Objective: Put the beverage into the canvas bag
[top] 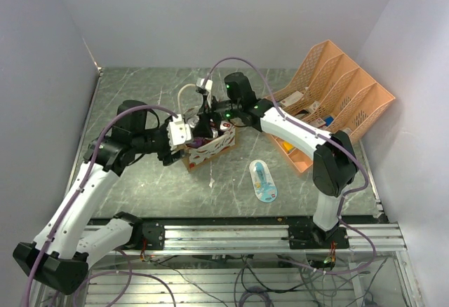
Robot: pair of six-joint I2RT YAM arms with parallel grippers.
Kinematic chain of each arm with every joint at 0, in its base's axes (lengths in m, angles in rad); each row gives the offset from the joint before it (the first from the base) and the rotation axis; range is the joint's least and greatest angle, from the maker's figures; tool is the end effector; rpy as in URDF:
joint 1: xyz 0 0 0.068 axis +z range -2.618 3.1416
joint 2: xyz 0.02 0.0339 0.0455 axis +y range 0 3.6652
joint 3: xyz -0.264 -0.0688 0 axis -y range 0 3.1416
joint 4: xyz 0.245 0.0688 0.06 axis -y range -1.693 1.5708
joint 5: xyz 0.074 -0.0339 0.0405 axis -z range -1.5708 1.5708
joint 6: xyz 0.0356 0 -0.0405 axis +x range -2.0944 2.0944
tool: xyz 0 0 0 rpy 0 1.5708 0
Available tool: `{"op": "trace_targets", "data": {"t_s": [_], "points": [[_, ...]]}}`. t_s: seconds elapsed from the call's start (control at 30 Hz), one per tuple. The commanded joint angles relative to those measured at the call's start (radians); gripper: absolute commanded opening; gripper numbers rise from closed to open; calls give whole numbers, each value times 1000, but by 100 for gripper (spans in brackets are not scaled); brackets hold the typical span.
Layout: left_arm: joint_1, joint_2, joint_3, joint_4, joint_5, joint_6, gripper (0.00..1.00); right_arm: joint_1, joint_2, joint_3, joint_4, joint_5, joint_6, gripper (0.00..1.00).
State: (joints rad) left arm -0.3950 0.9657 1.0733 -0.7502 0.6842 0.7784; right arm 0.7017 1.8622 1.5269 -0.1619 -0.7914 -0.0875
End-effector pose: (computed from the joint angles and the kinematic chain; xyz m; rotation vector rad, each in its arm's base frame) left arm 0.1651 -0.0932 0.3557 1.4486 1.5147 -0.5245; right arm 0.3151 0.2995 0.2952 -1.2612 1.7001 1.1875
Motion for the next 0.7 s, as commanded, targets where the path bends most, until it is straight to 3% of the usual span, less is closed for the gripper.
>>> {"op": "trace_targets", "data": {"t_s": [0.0, 0.13, 0.43, 0.67], "points": [[38, -26, -12, 4, -61, 14, 75, 47, -3, 2, -7, 23, -20, 0], [77, -37, -25, 52, -91, -47, 73, 62, 1, 2, -28, 41, -40, 0], [118, -34, -17, 96, -138, -120, 71, 61, -17, 1, 2, -112, 6, 0], [132, -32, -21, 107, -133, -142, 72, 61, -19, 18, -66, -104, -69, 0]]}}
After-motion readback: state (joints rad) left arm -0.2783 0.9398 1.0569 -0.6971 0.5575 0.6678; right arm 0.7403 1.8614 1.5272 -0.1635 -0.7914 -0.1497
